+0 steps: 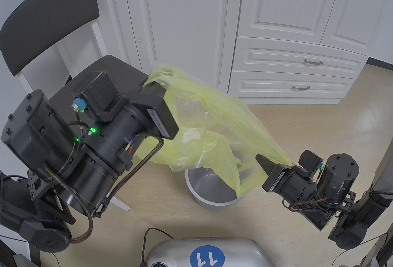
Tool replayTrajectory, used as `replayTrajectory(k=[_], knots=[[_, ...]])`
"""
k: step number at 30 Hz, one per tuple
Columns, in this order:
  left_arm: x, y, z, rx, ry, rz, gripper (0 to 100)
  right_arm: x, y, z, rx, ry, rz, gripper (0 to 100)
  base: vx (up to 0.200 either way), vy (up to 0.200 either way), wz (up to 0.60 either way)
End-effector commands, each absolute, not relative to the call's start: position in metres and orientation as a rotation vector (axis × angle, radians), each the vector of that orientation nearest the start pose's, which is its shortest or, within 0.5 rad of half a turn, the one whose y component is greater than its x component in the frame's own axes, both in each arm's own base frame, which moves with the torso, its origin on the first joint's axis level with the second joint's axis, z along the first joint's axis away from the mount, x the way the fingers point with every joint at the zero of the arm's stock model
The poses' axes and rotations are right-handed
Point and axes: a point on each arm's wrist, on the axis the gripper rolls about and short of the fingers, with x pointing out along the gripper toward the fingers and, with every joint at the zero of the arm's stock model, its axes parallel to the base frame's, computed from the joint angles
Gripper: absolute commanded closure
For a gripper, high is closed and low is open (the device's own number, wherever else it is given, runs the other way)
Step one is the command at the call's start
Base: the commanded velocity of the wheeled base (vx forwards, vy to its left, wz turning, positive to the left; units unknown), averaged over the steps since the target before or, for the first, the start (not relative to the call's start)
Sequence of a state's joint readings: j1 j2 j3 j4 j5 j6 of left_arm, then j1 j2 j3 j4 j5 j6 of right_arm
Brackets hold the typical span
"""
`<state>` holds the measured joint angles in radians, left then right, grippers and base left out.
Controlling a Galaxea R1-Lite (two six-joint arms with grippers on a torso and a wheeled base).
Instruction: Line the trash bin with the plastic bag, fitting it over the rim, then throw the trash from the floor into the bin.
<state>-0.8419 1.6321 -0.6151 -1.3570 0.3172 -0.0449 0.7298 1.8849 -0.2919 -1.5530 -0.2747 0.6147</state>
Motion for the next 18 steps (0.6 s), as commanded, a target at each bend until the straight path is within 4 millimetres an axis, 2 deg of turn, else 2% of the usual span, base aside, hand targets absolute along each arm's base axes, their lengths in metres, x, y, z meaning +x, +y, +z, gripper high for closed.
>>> replayTrajectory(k=[1,3,5,18], knots=[[0.18,-0.194,0.217,-0.209,-0.251,-0.533,100,0.204,0.162,0.108,0.544,0.141,0.407,100,0.0,0.0,0.0],[0.18,-0.194,0.215,-0.202,-0.243,-0.533,100,0.203,0.159,0.109,0.529,0.136,0.407,100,0.0,0.0,0.0],[0.179,-0.193,0.209,-0.176,-0.225,-0.544,100,0.2,0.154,0.119,0.502,0.103,0.412,100,0.0,0.0,0.0],[0.174,-0.194,0.185,-0.11,-0.138,-0.649,100,0.176,0.134,0.168,0.451,0.188,0.387,100,0.0,0.0,0.0]])
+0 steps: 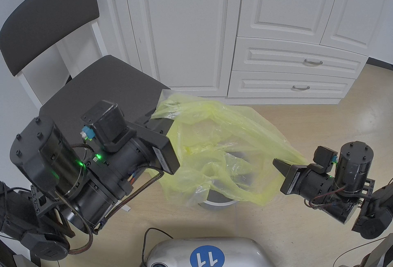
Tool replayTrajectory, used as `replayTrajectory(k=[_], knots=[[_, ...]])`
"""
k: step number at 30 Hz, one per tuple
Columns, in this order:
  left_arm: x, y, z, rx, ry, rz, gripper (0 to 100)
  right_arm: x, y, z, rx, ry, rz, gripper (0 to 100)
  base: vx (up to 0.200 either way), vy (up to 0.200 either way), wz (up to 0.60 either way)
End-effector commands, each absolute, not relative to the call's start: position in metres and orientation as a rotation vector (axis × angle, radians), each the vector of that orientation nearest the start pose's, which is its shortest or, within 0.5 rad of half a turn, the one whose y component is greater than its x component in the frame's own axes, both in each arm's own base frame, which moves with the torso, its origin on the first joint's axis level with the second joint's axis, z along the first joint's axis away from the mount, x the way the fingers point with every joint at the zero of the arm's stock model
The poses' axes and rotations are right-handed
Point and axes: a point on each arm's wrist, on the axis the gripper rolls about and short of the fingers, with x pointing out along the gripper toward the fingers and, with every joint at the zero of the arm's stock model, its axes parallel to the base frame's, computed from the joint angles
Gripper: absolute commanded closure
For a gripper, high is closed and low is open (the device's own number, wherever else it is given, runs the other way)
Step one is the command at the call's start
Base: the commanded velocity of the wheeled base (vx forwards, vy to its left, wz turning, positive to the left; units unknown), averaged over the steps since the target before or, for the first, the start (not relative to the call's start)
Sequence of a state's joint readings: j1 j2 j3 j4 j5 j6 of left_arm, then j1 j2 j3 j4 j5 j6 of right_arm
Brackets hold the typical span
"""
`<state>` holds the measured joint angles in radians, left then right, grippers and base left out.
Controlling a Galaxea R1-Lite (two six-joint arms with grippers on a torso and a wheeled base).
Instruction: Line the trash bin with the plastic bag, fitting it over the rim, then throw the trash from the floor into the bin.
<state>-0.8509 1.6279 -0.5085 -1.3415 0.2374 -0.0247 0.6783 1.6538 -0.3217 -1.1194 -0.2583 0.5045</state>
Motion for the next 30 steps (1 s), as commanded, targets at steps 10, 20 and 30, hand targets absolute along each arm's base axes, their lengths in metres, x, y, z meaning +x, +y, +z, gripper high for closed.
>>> replayTrajectory(k=[10,20,30], knots=[[0.168,-0.202,0.173,-0.061,-0.053,-0.686,100,0.154,0.117,0.189,0.368,0.189,0.389,100,0.0,0.0,0.0],[0.168,-0.212,0.158,0.016,-0.009,-0.687,100,0.145,0.115,0.18,0.245,0.217,0.398,100,0.0,0.0,0.0],[0.171,-0.211,0.151,0.093,-0.004,-0.606,100,0.132,0.104,0.173,0.073,0.222,0.376,100,0.0,0.0,0.0]])
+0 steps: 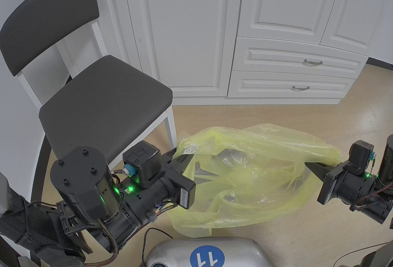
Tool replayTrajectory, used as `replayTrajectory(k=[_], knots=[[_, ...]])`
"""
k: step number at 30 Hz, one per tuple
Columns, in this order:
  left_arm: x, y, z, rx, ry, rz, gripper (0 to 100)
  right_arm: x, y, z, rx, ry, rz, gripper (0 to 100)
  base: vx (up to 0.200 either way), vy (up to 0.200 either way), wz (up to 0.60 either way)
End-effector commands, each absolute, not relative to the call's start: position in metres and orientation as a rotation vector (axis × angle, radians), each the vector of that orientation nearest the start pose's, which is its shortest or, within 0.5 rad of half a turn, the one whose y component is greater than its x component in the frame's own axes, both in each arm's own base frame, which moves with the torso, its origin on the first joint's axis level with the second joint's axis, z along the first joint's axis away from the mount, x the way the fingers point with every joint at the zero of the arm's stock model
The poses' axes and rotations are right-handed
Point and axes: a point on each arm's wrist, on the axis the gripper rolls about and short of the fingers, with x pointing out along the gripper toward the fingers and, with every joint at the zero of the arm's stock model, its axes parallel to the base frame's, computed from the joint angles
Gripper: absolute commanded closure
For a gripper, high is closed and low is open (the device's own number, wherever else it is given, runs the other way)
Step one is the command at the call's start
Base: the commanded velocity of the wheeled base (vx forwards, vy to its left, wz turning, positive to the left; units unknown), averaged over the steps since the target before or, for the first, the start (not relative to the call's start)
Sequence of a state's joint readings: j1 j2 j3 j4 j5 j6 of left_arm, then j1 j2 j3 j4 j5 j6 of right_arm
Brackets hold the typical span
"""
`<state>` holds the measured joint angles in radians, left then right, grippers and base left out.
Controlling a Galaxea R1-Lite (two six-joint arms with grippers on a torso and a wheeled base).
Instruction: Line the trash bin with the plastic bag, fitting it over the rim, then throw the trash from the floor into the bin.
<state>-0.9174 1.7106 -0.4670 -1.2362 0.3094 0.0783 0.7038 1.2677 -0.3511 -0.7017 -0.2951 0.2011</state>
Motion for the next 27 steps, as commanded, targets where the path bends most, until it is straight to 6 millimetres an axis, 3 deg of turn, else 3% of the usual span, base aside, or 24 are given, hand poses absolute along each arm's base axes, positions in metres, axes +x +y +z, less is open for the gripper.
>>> replayTrajectory(k=[1,13,27], knots=[[0.171,-0.211,0.151,0.093,-0.004,-0.606,100,0.131,0.102,0.173,0.059,0.227,0.372,100,0.0,0.0,0.0],[0.173,-0.21,0.146,0.091,0.017,-0.613,100,0.115,0.089,0.158,-0.103,0.334,0.387,100,0.0,0.0,0.0],[0.179,-0.207,0.141,0.035,0.067,-0.673,100,0.115,0.088,0.149,-0.122,0.373,0.383,100,0.0,0.0,0.0]])
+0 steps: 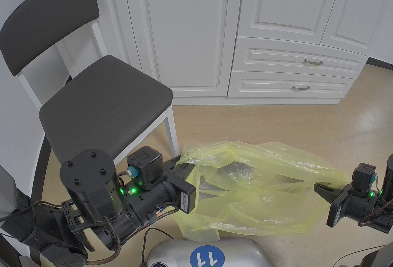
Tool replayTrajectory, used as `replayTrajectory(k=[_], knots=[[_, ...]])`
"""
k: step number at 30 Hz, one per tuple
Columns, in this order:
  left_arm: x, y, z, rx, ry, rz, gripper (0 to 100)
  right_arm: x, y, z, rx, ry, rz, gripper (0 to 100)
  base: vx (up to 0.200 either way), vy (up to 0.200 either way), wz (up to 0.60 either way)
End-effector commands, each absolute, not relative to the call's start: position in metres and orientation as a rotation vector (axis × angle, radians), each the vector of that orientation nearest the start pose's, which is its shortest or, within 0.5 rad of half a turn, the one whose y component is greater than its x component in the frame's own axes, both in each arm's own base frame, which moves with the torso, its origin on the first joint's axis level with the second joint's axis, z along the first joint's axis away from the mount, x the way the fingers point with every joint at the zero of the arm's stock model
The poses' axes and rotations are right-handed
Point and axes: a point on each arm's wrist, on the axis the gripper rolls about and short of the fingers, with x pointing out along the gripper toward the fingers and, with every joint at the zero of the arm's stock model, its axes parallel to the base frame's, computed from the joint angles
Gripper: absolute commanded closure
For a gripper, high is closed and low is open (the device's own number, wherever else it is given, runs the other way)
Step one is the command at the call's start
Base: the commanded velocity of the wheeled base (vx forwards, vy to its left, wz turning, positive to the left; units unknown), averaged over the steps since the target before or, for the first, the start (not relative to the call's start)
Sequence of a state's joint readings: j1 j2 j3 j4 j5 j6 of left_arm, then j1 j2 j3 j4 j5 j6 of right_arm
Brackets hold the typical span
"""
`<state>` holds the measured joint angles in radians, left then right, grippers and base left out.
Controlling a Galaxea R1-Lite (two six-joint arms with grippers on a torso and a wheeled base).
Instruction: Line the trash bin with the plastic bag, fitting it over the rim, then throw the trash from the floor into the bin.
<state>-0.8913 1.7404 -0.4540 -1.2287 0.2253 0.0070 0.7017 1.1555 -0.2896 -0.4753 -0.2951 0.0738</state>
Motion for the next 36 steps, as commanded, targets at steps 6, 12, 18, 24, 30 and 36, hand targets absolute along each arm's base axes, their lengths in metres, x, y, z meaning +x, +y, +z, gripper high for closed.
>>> replayTrajectory(k=[6,12,18,24,30,36], knots=[[0.18,-0.198,0.142,0.006,0.127,-0.751,100,0.114,0.087,0.147,-0.123,0.382,0.399,100,0.0,0.0,0.0],[0.181,-0.194,0.136,0.017,0.154,-0.763,100,0.114,0.086,0.145,-0.127,0.405,0.409,100,0.0,0.0,0.0],[0.189,-0.192,0.133,0.018,0.161,-0.74,100,0.116,0.083,0.145,-0.125,0.404,0.389,100,0.0,0.0,0.0],[0.192,-0.188,0.134,0.015,0.157,-0.724,100,0.122,0.076,0.146,-0.134,0.403,0.34,100,0.0,0.0,0.0],[0.193,-0.189,0.133,0.015,0.158,-0.72,100,0.125,0.072,0.147,-0.117,0.406,0.342,100,0.0,0.0,0.0],[0.199,-0.188,0.13,0.013,0.16,-0.703,100,0.126,0.072,0.146,-0.118,0.415,0.331,100,0.0,0.0,0.0]])
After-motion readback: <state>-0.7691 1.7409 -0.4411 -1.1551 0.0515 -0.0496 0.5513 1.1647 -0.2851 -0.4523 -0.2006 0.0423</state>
